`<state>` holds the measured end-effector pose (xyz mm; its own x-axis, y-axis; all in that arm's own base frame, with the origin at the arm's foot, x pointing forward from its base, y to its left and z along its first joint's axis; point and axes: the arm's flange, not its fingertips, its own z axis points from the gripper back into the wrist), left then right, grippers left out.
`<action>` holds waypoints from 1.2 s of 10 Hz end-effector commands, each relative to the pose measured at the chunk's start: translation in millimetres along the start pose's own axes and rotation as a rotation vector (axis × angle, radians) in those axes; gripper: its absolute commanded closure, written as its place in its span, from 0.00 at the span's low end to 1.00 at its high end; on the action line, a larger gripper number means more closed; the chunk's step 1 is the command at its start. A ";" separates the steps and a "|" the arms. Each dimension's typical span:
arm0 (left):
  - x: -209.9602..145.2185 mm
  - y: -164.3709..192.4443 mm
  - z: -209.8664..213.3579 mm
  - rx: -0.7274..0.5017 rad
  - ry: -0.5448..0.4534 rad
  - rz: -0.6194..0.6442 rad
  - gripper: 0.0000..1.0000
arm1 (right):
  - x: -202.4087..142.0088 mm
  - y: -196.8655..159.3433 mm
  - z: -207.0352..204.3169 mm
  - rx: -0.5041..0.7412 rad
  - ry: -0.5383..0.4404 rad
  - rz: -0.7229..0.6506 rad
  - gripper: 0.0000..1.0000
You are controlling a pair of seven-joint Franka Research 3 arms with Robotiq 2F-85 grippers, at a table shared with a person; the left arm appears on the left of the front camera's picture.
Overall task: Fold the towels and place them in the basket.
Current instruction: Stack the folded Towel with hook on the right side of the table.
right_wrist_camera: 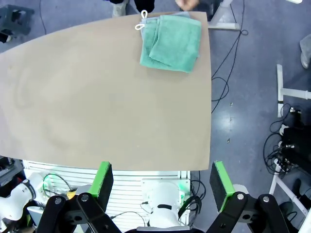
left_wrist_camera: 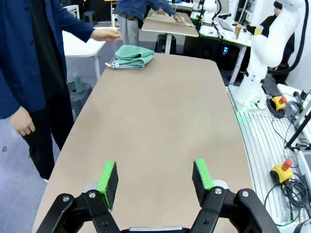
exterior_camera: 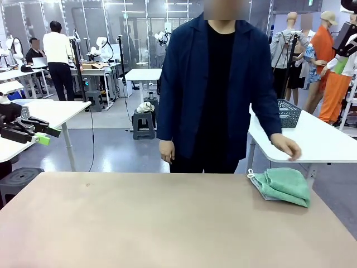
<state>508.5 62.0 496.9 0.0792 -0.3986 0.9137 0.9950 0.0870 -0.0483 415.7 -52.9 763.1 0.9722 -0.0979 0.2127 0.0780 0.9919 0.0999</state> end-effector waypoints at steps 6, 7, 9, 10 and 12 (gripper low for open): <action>1.1 -0.9 -0.1 -0.003 -0.004 -0.003 0.21 | -0.1 0.3 1.0 0.017 0.006 0.003 0.00; 1.1 -0.9 -0.1 -0.003 -0.004 -0.003 0.21 | -0.1 0.3 1.0 0.017 0.006 0.003 0.00; 1.1 -0.9 -0.1 -0.003 -0.004 -0.003 0.21 | -0.1 0.3 1.0 0.017 0.006 0.003 0.00; 1.1 -0.9 -0.1 -0.003 -0.004 -0.003 0.21 | -0.1 0.3 1.0 0.017 0.006 0.003 0.00; 1.1 -0.9 -0.1 -0.003 -0.004 -0.003 0.21 | -0.1 0.3 1.0 0.017 0.006 0.003 0.00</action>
<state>508.5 62.0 496.9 0.0792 -0.3986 0.9137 0.9950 0.0870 -0.0483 415.7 -53.0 763.1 0.9722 -0.0980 0.2126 0.0781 0.9919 0.1000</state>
